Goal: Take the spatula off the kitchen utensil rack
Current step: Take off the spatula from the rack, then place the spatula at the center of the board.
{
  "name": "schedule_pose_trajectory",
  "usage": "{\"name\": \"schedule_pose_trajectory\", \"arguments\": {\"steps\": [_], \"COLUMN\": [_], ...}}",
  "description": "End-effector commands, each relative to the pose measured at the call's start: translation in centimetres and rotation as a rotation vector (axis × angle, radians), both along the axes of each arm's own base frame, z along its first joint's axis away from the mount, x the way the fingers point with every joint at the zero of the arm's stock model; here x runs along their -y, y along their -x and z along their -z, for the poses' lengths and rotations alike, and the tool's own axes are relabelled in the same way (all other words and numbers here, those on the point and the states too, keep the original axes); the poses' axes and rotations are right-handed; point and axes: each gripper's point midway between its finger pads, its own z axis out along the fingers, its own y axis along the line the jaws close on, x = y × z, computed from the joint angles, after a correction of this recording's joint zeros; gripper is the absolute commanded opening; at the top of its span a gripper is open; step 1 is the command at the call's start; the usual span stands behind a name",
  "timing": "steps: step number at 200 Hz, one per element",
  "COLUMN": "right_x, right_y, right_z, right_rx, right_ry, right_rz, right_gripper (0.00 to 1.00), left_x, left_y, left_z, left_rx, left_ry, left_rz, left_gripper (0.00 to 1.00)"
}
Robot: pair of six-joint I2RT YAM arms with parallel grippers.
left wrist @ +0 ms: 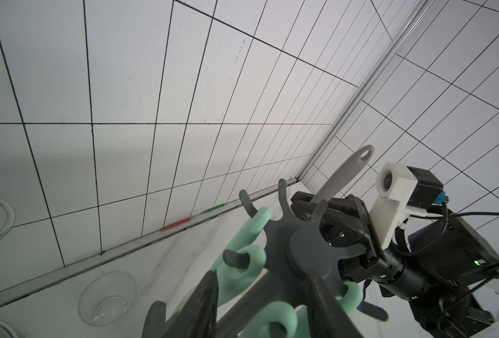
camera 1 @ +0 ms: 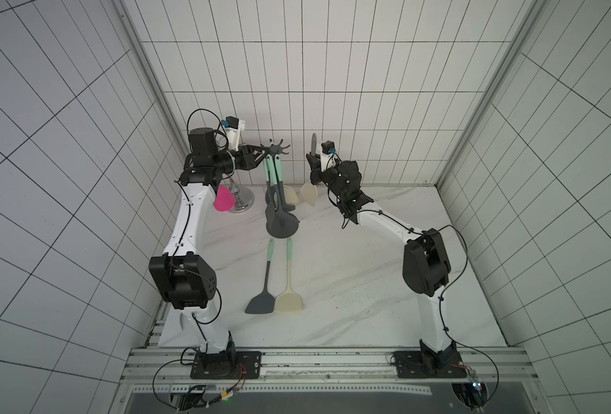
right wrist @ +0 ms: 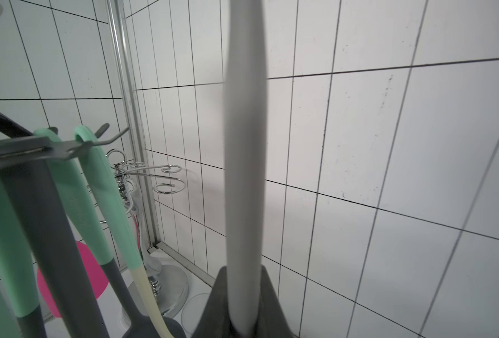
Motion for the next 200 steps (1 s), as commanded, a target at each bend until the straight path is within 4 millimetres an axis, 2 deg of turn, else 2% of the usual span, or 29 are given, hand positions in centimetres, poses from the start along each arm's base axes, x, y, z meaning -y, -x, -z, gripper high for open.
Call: {"name": "schedule_pose_trajectory", "arguments": {"steps": [1,15,23,25,43,51,52,55,71,97,128,157,177,200], "right_x": [3.4,4.9,5.7,6.0,7.7,8.1,8.1,8.3,8.7,8.8,8.0,7.4,8.1,8.9], "right_y": [2.0,3.5,4.1,4.5,6.8,7.9,8.0,8.5,10.7,14.3,18.3,21.4,22.3,22.9], "right_z": [-2.1,-1.5,-0.2,-0.8,1.2,2.5,3.3,3.0,5.6,9.2,11.2,12.1,12.8,12.2], "right_rx": [0.040,0.010,-0.032,-0.028,-0.109,-0.150,-0.167,-0.169,-0.267,-0.414,-0.524,-0.611,-0.637,-0.616], "right_ry": [0.016,0.049,0.072,0.066,0.070,0.074,0.082,0.075,0.066,0.043,0.006,0.002,0.002,-0.018], "right_rz": [0.066,0.088,0.097,0.099,0.099,0.082,0.078,0.070,0.029,-0.067,-0.219,-0.340,-0.324,-0.300], "right_gripper": [0.00,0.00,0.00,0.00,0.00,0.00,0.00,0.00,0.00,0.00,0.00,0.00,0.00,0.00], "left_x": [0.1,-0.3,-0.7,-0.9,-2.7,-3.9,-4.0,-4.6,-6.8,-7.8,-6.9,-4.7,-1.7,3.8], "left_y": [0.7,1.5,1.9,1.9,2.6,2.8,2.8,2.9,3.7,5.1,7.3,10.7,13.9,17.8], "left_z": [2.4,1.7,1.3,1.3,1.1,1.3,1.3,1.4,1.6,2.0,3.6,7.0,9.7,11.7], "left_rx": [-0.094,-0.074,-0.062,-0.059,-0.053,-0.058,-0.058,-0.060,-0.059,-0.074,-0.102,-0.137,-0.140,-0.104], "left_ry": [-0.008,-0.019,-0.028,-0.030,-0.048,-0.051,-0.051,-0.049,-0.003,0.070,0.070,0.022,-0.043,-0.060], "left_rz": [-0.037,-0.073,-0.101,-0.112,-0.230,-0.300,-0.308,-0.336,-0.432,-0.444,-0.409,-0.380,-0.358,-0.242], "left_gripper": [0.50,0.51,0.51,0.51,0.54,0.55,0.55,0.56,0.58,0.58,0.58,0.57,0.57,0.57]}}
